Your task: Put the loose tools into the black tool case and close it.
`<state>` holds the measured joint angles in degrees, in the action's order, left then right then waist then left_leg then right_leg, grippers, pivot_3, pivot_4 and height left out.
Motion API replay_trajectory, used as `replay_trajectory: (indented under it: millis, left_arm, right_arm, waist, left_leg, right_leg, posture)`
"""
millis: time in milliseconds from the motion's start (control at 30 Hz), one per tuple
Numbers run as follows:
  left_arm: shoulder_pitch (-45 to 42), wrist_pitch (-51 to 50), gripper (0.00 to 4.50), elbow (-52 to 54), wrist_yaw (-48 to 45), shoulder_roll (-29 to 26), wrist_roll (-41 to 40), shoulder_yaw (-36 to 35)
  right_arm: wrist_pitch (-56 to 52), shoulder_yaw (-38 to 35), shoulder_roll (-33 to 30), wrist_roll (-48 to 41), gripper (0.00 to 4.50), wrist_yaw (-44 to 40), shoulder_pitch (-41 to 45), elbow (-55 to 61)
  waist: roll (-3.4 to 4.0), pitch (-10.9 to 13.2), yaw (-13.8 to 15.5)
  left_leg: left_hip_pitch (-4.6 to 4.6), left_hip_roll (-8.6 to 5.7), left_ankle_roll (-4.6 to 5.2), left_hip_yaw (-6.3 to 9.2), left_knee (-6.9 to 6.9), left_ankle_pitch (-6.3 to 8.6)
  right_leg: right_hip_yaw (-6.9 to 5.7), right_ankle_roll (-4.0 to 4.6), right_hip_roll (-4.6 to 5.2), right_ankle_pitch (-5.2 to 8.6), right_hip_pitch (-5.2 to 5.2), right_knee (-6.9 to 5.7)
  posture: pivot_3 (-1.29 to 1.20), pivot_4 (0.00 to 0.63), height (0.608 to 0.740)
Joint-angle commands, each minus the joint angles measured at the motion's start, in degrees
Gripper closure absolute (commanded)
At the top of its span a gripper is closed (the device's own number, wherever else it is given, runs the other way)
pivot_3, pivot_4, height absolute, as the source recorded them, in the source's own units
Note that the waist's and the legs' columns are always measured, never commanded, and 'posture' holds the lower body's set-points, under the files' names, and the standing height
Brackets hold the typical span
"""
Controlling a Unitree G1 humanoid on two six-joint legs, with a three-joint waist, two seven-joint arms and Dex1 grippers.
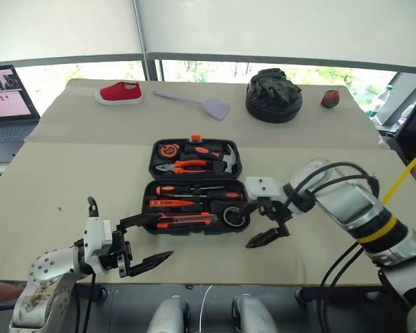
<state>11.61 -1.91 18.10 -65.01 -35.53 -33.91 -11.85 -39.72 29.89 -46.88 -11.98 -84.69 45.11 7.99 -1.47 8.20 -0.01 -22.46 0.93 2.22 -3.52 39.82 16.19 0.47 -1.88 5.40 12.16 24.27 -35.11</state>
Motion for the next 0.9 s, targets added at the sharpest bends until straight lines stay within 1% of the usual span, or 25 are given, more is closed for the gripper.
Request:
replay_trajectory:
  millis: [33,100,167,233,267,300,367,433,467,500,533,600,633,733,833,900]
  left_arm:
    - [-1.3,-5.4,0.0,-0.3,8.0,-0.6,-0.6,-4.2]
    - [-3.2,-9.2,0.0,-2.4,11.5,-1.3,-2.0,-6.6]
    - [-5.7,-11.7,0.0,-5.4,15.2,-2.0,-0.3,-7.6]
    - [-9.8,-15.7,0.53,-9.6,22.0,-1.8,1.9,-8.5]
    - [-12.3,-17.9,0.69,-11.5,25.9,-1.2,2.6,-8.8]
    - [-14.6,-20.0,1.07,-13.2,29.0,-0.5,2.8,-9.0]
    - [-18.2,-22.3,1.75,-15.3,32.1,0.0,4.1,-8.0]
    - [-23.1,-23.6,2.49,-19.0,33.3,-0.1,7.1,-4.7]
    - [-25.9,-24.1,2.83,-21.1,33.8,0.0,8.6,-3.0]
    - [-28.2,-25.2,3.26,-23.0,34.4,0.2,9.8,-1.4]
    - [-30.1,-25.5,3.47,-24.6,34.5,0.5,10.9,0.0]
    - [-32.2,-26.6,4.36,-26.4,32.8,0.6,11.8,2.6]
    - [-33.0,-26.1,4.49,-27.4,31.1,0.4,13.0,4.5]
    - [-34.9,-25.9,4.49,-29.1,28.2,0.8,14.3,7.6]
    - [-35.9,-26.3,4.49,-29.4,25.9,1.2,15.1,9.7]
    - [-36.0,-26.0,4.49,-29.1,24.8,1.3,15.9,10.7]
  right_arm:
    - [3.3,-7.3,-1.9,-4.4,0.03,-2.5,-0.9,-0.2]
    - [6.7,-12.5,-1.7,-5.4,0.03,-0.1,-2.2,-4.6]
    - [8.0,-16.5,-0.7,-6.2,0.03,2.5,-3.2,-8.6]
    - [15.1,-19.3,1.9,-3.6,0.55,8.4,-3.8,-15.0]
    - [21.1,-19.7,3.1,-0.6,0.77,12.4,-4.0,-19.0]
    - [26.4,-19.8,4.3,2.5,1.13,16.6,-3.8,-22.9]
    - [32.7,-20.4,7.0,5.8,1.79,22.8,-3.1,-28.6]
    - [38.6,-20.8,10.8,8.7,2.46,30.5,-2.2,-35.2]
    - [42.0,-20.0,12.2,10.7,2.8,33.1,-1.9,-38.3]
    - [44.5,-19.3,13.3,12.2,3.21,34.4,-1.7,-40.7]
    - [45.8,-18.7,14.2,13.1,3.37,34.6,-1.5,-42.4]
    - [47.6,-18.4,16.3,13.5,4.24,34.7,-1.0,-44.5]
    - [47.7,-18.2,17.4,13.5,4.46,34.5,-0.9,-44.9]
    - [44.9,-17.5,19.9,12.8,4.46,32.6,-1.0,-43.8]
    - [42.5,-16.1,20.1,13.6,4.46,30.3,-2.4,-40.3]
    - [40.5,-16.3,20.1,12.5,4.46,29.2,-3.6,-36.4]
  waist:
    - [0.0,0.0,0.0]
    - [-0.01,0.0,0.1]
    - [-0.02,0.0,0.2]
    - [-0.02,0.0,0.1]
    - [-0.03,0.0,0.1]
    - [-0.04,0.0,0.1]
    - [-0.05,0.0,0.0]
    - [-0.06,0.0,-0.2]
    - [-0.06,0.0,-0.3]
    - [-0.06,0.0,-0.3]
    - [-0.06,0.0,-0.3]
    - [-0.06,0.0,-0.6]
    - [-0.06,0.0,-0.7]
    - [-0.06,0.0,-1.3]
    - [-0.05,0.0,-1.1]
    - [-0.05,0.0,-1.0]
  left_leg:
    - [0.05,0.01,-0.01,0.01,0.0,-0.01]
    - [0.14,0.02,-0.01,0.02,0.0,-0.01]
    - [0.13,0.01,-0.02,0.03,0.01,-0.02]
    - [0.13,-0.01,-0.03,-0.01,0.0,-0.02]
    - [0.14,-0.02,-0.03,-0.02,-0.01,-0.02]
    - [0.13,-0.03,-0.04,-0.02,0.0,-0.03]
    - [0.1,-0.07,-0.08,-0.04,0.0,-0.05]
    - [0.08,-0.09,-0.12,-0.08,-0.03,-0.08]
    - [0.04,-0.1,-0.14,-0.1,-0.04,-0.09]
    - [0.04,-0.11,-0.17,-0.11,-0.05,-0.11]
    - [0.03,-0.14,-0.24,-0.1,-0.04,-0.15]
    - [0.01,-0.14,-0.31,-0.09,-0.06,-0.19]
    - [0.02,-0.14,-0.31,-0.09,-0.06,-0.19]
    - [0.02,-0.11,-0.32,-0.12,-0.09,-0.19]
    - [0.02,-0.07,-0.31,-0.07,-0.09,-0.19]
    - [0.03,-0.08,-0.31,-0.06,-0.09,-0.19]
  right_leg:
    - [0.0,0.01,-0.01,0.0,-0.04,-0.01]
    - [0.0,0.01,-0.04,0.0,-0.11,-0.03]
    - [0.0,0.01,-0.06,0.0,-0.11,-0.07]
    - [0.03,0.0,-0.08,-0.01,-0.1,-0.07]
    - [0.05,0.0,-0.08,-0.01,-0.11,-0.08]
    - [0.04,0.0,-0.11,-0.02,-0.09,-0.1]
    - [0.05,-0.01,-0.11,-0.04,-0.07,-0.12]
    - [0.08,-0.04,-0.1,-0.07,-0.03,-0.15]
    - [0.08,-0.04,-0.11,-0.07,0.0,-0.11]
    - [0.08,-0.04,-0.1,-0.07,0.0,-0.13]
    - [0.06,-0.04,-0.11,-0.07,-0.01,-0.13]
    - [0.07,-0.04,-0.12,-0.09,-0.01,-0.1]
    - [0.08,-0.05,-0.12,-0.09,-0.02,-0.11]
    - [0.12,-0.06,-0.15,-0.1,0.0,-0.21]
    - [0.11,-0.06,-0.15,-0.1,0.01,-0.38]
    - [0.11,-0.06,-0.14,-0.1,0.03,-0.52]
  posture:
    - [0.0,0.15,0.74]
    - [0.0,0.15,0.74]
    - [0.0,0.15,0.74]
    - [0.0,0.15,0.74]
    - [0.0,0.15,0.74]
    - [0.0,0.15,0.74]
    - [0.0,0.15,0.74]
    - [0.0,0.15,0.74]
    - [0.0,0.15,0.74]
    - [0.0,0.15,0.74]
    - [0.0,0.15,0.74]
    - [0.0,0.15,0.74]
    - [0.0,0.15,0.74]
    - [0.0,0.15,0.74]
    - [0.0,0.15,0.74]
    - [0.0,0.15,0.74]
